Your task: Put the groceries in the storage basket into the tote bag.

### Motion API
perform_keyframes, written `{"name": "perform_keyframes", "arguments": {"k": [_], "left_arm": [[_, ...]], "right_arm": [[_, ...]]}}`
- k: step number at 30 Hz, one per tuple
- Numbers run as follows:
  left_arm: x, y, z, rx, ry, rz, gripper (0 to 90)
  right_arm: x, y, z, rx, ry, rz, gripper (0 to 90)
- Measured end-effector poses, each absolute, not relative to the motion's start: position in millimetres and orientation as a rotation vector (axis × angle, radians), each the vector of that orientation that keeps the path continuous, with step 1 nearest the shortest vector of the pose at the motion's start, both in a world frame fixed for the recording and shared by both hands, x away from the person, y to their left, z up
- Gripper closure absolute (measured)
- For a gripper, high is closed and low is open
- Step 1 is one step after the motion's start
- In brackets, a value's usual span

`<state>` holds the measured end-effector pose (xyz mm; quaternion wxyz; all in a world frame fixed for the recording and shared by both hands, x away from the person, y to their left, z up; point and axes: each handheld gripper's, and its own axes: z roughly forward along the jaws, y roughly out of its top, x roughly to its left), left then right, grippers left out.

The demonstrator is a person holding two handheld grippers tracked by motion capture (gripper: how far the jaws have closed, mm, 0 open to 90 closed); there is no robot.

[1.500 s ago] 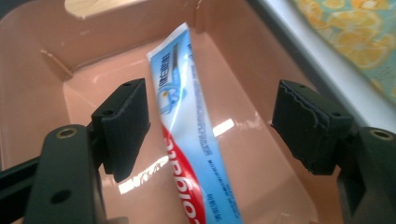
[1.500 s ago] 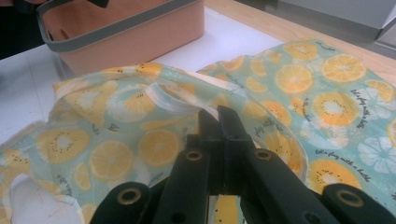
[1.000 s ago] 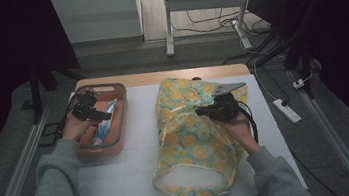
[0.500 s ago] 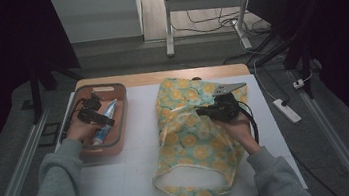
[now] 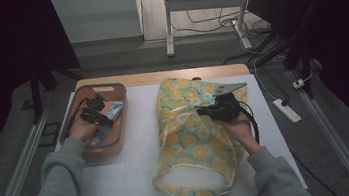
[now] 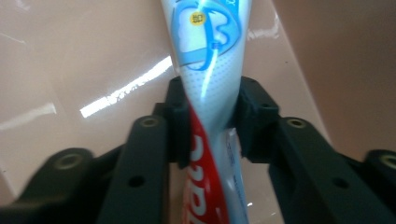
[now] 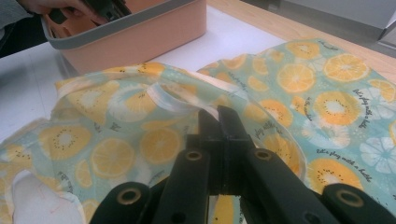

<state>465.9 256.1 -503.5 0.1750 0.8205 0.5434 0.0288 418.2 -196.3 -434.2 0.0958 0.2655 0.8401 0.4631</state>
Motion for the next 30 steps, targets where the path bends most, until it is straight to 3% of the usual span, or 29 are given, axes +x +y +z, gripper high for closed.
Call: {"name": "perform_keyframes", "arguments": {"k": [13,30], "left_arm": [[460.1,274.8,-496.5,2.244,1.494,0.041,75.6],[435.1,292.4,-440.1,2.062,1.38,0.138,75.6]], "right_arm": [[419.5,-197.7,-435.2,0.79,2.485,1.363,89.8],[419.0,-196.8,-435.2,0.788,2.486,1.366,89.8]]}}
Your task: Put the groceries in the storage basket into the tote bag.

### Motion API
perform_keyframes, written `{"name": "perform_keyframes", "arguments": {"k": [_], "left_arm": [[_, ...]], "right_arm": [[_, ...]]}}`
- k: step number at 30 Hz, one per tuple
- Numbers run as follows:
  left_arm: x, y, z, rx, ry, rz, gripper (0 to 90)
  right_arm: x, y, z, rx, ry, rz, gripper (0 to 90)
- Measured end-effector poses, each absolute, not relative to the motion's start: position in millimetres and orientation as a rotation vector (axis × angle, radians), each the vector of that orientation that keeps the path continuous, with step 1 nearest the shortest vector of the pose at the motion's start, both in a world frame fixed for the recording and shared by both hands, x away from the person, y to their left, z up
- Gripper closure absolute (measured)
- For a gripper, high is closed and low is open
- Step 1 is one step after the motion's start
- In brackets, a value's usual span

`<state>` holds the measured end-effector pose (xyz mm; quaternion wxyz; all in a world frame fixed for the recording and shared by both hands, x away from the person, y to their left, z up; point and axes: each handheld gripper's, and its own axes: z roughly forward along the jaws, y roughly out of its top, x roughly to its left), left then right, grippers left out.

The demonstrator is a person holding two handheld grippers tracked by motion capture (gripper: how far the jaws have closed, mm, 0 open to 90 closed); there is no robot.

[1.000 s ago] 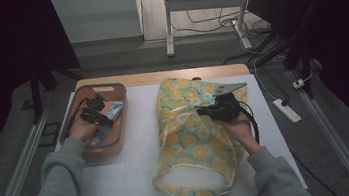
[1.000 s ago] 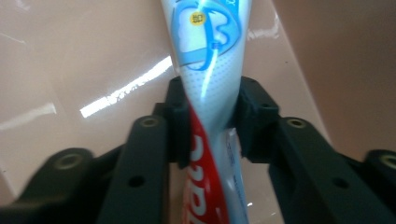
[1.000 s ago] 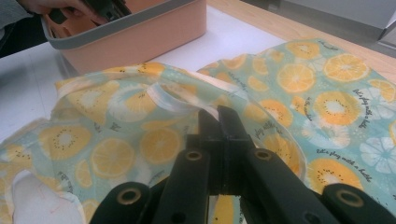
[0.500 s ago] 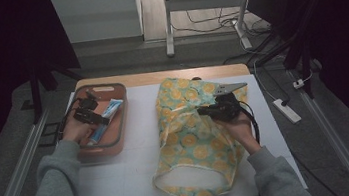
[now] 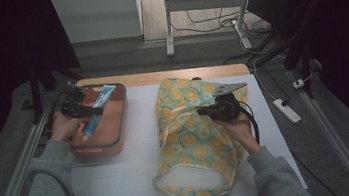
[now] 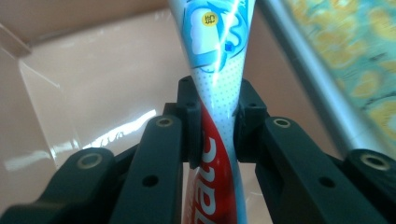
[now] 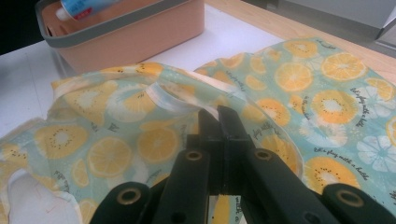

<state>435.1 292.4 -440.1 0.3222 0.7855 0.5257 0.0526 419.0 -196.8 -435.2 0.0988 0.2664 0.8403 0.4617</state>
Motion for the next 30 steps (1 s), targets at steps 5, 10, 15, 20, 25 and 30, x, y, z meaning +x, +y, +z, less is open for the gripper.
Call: {"name": "perform_keyframes", "arguments": {"k": [5,10,15,20,25,30], "left_arm": [[423.2,293.3,-424.5,2.045,1.319,0.171,75.6],[413.1,291.2,-415.2,2.013,1.268,0.185,75.6],[405.4,284.6,-409.9,2.019,1.214,0.177,75.6],[396.7,275.5,-404.9,2.002,1.146,0.158,75.6],[385.1,261.7,-400.1,2.015,1.067,0.132,75.6],[373.3,244.4,-398.2,2.021,0.988,0.107,75.6]], "right_arm": [[419.0,-197.1,-434.9,0.789,2.483,1.365,89.9],[418.9,-196.2,-435.3,0.789,2.486,1.363,89.8],[418.8,-196.0,-435.3,0.788,2.485,1.363,89.8],[419.1,-196.0,-436.1,0.79,2.488,1.357,89.9],[418.8,-195.8,-435.8,0.791,2.485,1.357,89.8],[419.5,-195.3,-437.1,0.791,2.484,1.353,89.9]]}}
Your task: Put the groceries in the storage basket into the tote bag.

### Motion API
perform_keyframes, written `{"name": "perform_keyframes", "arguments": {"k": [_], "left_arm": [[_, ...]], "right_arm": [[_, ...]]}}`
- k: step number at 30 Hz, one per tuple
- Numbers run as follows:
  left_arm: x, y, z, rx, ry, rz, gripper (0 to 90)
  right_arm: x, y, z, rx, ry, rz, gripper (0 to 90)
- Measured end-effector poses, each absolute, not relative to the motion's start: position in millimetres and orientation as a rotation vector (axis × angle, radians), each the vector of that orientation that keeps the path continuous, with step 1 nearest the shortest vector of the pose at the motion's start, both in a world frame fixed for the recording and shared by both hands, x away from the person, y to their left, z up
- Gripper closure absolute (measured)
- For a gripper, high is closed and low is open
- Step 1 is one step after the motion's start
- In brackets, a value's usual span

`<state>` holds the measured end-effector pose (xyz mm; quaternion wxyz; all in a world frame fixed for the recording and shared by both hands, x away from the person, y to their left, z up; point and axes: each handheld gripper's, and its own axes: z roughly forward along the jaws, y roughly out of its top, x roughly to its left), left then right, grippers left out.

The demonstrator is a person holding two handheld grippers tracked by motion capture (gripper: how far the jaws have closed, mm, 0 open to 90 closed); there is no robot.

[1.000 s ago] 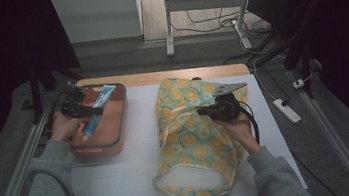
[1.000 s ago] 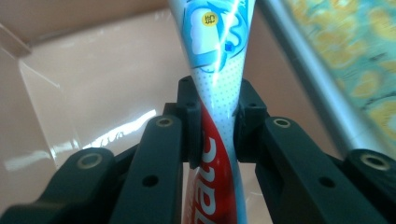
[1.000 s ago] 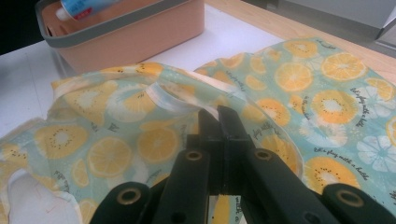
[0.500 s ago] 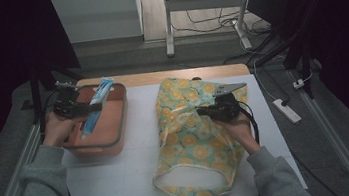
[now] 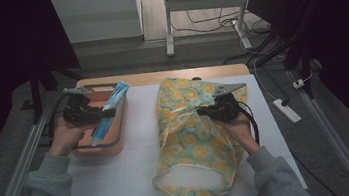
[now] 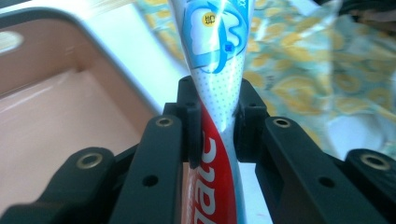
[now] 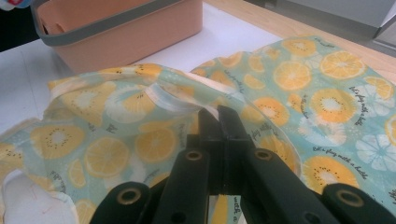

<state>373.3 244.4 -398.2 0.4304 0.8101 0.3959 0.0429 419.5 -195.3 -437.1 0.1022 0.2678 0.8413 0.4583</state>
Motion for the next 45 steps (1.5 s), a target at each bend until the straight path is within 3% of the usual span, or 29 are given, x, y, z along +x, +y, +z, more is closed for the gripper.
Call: {"name": "perform_keyframes", "arguments": {"k": [12,45], "left_arm": [[355.8,192.1,-404.7,2.096,0.83,0.049,75.5],[326.6,110.6,-411.3,2.191,0.581,-0.083,75.4]], "right_arm": [[419.1,-191.6,-437.2,0.776,2.488,1.344,89.9],[424.6,-172.3,-440.0,0.762,2.484,1.324,89.9]]}}
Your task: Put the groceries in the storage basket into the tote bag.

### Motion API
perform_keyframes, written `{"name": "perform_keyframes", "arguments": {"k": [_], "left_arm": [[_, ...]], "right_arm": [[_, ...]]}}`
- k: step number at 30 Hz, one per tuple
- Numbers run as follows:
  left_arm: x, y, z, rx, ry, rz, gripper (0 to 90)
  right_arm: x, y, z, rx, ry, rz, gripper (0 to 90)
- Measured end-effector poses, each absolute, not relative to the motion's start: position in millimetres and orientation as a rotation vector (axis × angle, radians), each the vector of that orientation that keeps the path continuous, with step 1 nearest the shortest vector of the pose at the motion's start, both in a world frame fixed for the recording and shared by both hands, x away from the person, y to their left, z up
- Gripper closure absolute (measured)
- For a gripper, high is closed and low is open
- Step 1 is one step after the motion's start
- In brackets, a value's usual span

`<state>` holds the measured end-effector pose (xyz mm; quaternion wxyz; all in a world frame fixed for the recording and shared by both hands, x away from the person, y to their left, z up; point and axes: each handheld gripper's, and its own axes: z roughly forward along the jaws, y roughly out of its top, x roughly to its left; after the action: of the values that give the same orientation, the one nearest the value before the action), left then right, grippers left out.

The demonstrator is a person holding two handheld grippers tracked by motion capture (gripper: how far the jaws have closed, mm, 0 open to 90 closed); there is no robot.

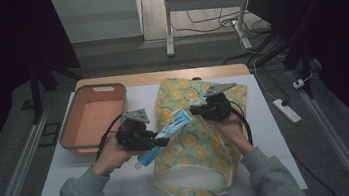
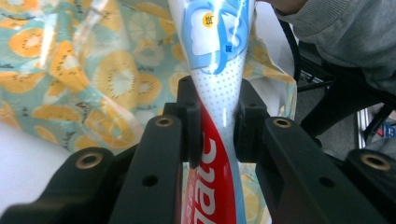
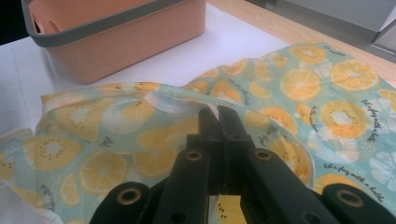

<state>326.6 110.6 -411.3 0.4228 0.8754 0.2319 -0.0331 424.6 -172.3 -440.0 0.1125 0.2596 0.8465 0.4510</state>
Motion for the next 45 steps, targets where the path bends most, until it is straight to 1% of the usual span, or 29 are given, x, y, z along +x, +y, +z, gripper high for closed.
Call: {"name": "perform_keyframes", "arguments": {"k": [9,16,22,27,45], "left_arm": [[321.3,97.3,-413.8,2.213,0.557,-0.092,75.4],[315.0,75.4,-414.0,2.237,0.508,-0.126,75.4],[321.1,59.8,-430.5,2.282,0.518,-0.165,75.3],[326.1,51.4,-442.1,2.336,0.547,-0.146,75.4],[351.2,31.2,-467.3,2.393,0.64,-0.149,75.3]], "right_arm": [[428.6,-172.2,-438.4,0.782,2.466,1.335,89.9],[430.3,-172.0,-436.9,0.783,2.454,1.349,89.9],[430.6,-175.6,-434.7,0.794,2.443,1.377,89.9],[429.6,-179.9,-429.2,0.799,2.423,1.412,89.9],[417.7,-181.0,-411.8,0.749,2.382,1.484,89.9]]}}
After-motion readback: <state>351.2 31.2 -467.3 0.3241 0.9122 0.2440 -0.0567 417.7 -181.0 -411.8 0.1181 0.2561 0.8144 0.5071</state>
